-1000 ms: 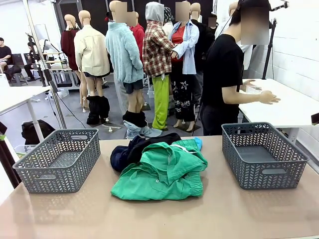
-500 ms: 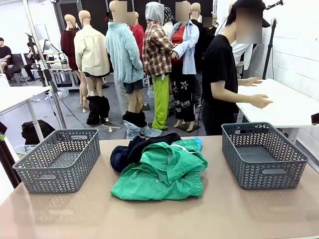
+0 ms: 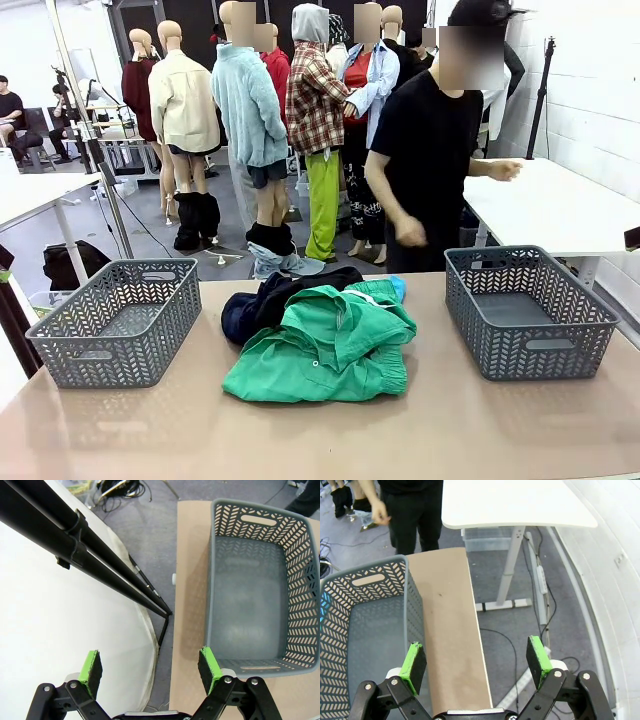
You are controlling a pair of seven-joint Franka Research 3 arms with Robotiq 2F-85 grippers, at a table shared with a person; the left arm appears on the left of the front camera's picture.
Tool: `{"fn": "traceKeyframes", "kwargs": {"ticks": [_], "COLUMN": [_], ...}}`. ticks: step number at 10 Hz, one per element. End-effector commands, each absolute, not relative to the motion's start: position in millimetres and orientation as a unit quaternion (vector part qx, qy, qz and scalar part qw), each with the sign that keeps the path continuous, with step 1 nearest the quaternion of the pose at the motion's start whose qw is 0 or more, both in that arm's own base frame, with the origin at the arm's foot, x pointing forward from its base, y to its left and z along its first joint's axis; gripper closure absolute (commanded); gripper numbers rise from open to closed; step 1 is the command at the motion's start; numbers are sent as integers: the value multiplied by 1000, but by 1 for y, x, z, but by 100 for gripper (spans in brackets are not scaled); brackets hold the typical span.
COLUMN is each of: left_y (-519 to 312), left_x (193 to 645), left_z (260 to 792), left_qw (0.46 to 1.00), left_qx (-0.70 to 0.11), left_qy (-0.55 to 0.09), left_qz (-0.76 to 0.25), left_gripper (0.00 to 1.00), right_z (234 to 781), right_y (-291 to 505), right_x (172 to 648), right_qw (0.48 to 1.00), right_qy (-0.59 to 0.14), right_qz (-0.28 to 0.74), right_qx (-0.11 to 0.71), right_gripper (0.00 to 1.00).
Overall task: Sort the tops and bottoms.
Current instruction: Lift clothes from the center of the table with your left hand.
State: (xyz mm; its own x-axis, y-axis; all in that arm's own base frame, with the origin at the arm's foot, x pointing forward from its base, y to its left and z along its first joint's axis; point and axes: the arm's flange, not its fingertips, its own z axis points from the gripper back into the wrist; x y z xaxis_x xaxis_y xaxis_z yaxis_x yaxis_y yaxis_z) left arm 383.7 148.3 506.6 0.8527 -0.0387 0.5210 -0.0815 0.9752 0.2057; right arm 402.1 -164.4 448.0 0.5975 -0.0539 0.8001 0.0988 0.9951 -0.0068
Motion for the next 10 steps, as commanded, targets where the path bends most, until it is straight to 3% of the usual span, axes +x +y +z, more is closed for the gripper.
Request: {"fn": "traceKeyframes", "kwargs": {"ticks": [1,10], "left_y": [148,148], "left_x": [381,381], "left_z": [506,506], "left_qw": [956,956], "left_qx": [117,117], "left_qy": [-270,-270], "left_qz": [12,12], "left_gripper": [0,0], "right_z": [451,451], "right_y": [-163,-163], "right_x": [401,401], "right_qw": [894,894], "right_qy": [-445,-445], "right_qz": [-41,-41], "right_qx": [-29,-29], "right_gripper": [0,0]}}
